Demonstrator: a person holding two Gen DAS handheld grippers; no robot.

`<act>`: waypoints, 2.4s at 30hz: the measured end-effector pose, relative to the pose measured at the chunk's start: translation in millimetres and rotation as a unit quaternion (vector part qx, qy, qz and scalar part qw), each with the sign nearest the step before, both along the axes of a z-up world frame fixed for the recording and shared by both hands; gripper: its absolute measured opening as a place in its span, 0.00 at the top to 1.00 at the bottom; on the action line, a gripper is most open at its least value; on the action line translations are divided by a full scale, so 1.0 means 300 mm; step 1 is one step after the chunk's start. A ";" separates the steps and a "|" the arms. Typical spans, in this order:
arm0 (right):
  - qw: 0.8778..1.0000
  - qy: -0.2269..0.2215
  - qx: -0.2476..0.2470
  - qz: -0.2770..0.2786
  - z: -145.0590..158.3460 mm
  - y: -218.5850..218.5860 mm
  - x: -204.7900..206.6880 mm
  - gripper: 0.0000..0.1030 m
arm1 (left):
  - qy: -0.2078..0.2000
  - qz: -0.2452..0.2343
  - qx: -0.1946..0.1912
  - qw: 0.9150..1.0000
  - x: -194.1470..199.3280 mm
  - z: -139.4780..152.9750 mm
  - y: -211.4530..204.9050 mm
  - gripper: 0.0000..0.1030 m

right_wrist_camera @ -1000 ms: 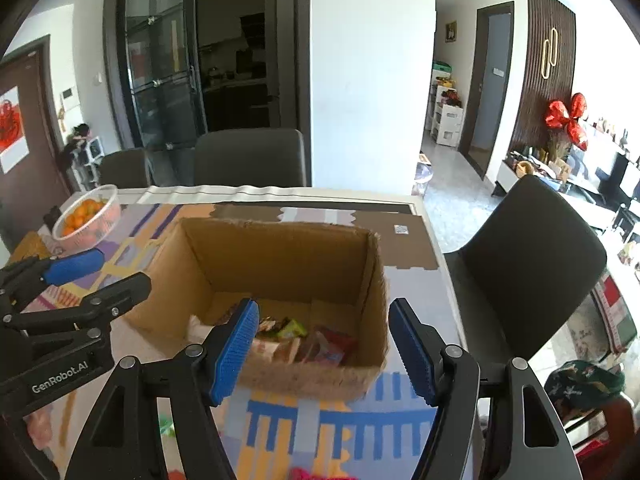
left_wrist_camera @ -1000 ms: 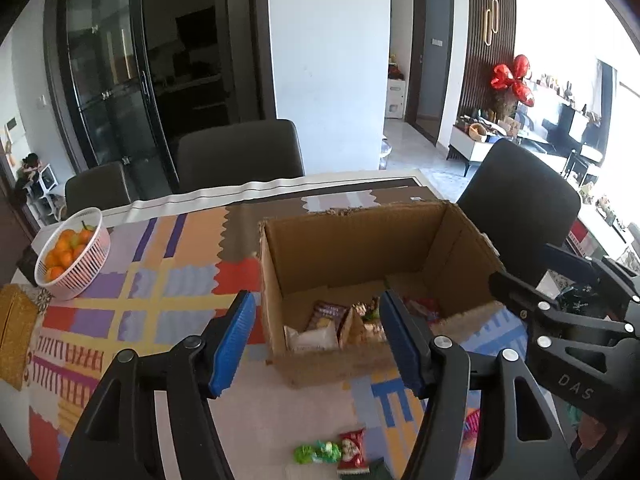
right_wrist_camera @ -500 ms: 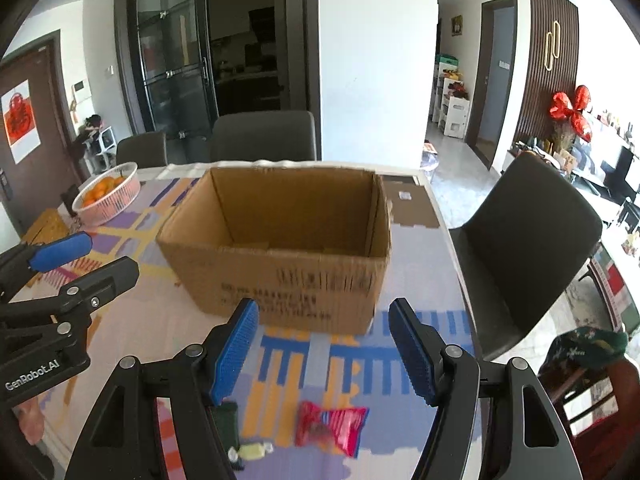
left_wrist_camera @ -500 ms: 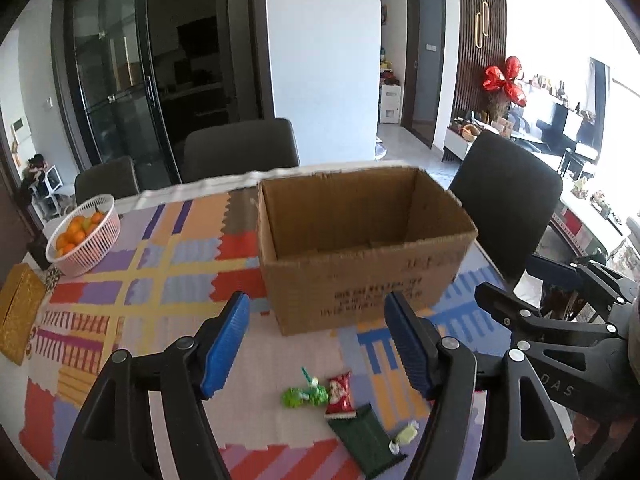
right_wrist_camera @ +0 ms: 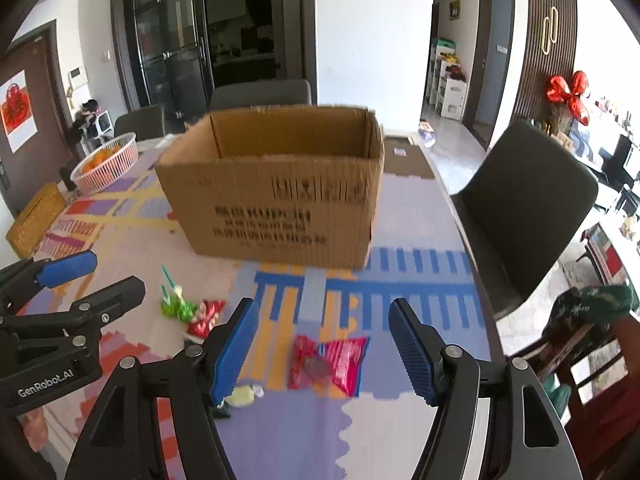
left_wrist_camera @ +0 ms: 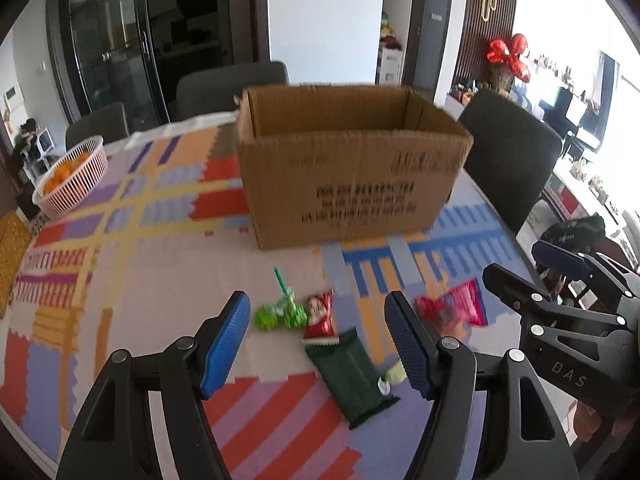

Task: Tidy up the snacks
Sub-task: 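Withdraw both tools from the box back toward the snack pile, then grasp the dark green packet with left tool while right tool grasps red hawthorn bag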

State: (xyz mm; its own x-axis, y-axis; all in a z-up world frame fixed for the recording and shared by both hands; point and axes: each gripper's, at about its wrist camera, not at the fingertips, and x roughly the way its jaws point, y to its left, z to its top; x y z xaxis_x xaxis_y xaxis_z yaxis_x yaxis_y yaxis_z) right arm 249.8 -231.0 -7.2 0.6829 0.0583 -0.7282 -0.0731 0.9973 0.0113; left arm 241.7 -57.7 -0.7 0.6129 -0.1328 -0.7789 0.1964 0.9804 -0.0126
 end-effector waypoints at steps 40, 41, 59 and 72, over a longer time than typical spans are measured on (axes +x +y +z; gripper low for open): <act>0.993 0.119 0.021 -0.002 -0.335 -0.013 0.088 0.34 | 0.120 0.007 -0.020 0.993 0.070 -0.368 -0.046 0.39; 0.992 0.121 0.023 -0.002 -0.340 -0.012 0.093 0.34 | 0.118 0.005 -0.018 0.993 0.068 -0.367 -0.050 0.42; 0.992 0.121 0.047 0.008 -0.357 0.039 0.077 0.62 | 0.114 -0.007 -0.035 0.993 0.032 -0.340 -0.003 0.76; 0.994 0.105 0.042 0.001 -0.323 0.036 -0.009 0.62 | 0.100 -0.016 -0.030 0.994 -0.010 -0.321 -0.018 0.49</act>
